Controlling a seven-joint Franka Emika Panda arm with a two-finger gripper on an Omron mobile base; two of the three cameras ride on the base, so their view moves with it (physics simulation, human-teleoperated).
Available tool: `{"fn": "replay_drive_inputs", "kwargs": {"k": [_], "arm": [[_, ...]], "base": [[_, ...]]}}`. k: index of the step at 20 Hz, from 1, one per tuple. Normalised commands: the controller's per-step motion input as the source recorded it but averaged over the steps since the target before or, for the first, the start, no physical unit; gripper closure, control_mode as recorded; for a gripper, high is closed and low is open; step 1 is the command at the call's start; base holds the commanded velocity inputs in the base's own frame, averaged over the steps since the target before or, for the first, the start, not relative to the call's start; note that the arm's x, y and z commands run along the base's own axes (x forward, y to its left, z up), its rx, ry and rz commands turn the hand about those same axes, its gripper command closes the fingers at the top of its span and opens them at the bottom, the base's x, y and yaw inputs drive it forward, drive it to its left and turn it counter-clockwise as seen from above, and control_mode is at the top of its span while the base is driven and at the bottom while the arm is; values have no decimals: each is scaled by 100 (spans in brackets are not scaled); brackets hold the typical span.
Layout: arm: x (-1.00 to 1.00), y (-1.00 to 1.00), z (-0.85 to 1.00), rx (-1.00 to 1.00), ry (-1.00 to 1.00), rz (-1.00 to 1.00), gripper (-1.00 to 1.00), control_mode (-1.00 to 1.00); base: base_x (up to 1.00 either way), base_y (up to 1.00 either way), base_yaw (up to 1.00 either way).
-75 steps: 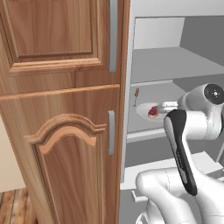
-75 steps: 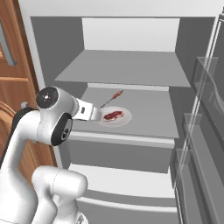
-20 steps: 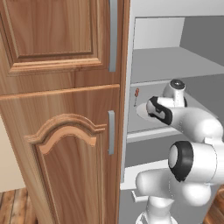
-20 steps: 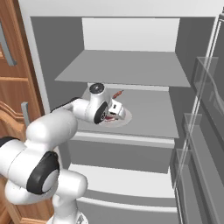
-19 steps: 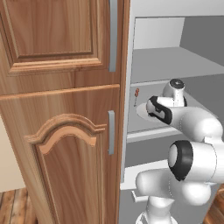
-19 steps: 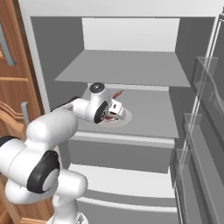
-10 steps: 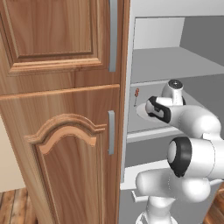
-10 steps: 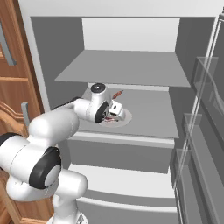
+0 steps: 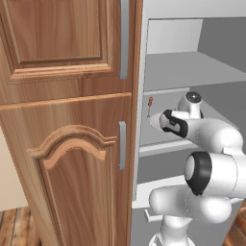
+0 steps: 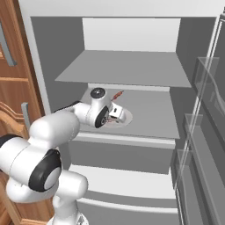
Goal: Retrieve the steak from the fridge and place it on the saucepan with marinade on the stove.
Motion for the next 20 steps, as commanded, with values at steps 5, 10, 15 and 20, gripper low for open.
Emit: {"fn": "replay_drive_inputs", "kwargs": {"k": [5,10,15,20], "arm": [[0,7,-3,-1,-11,0,-100,-100],[2,15,0,0,0,0,-100,-100],[20,10,0,0,0,0,-100,-100],[30,1,0,0,0,0,-100,-100]], "base": [[0,0,0],[0,0,0],[0,0,0],[0,0,0]]}}
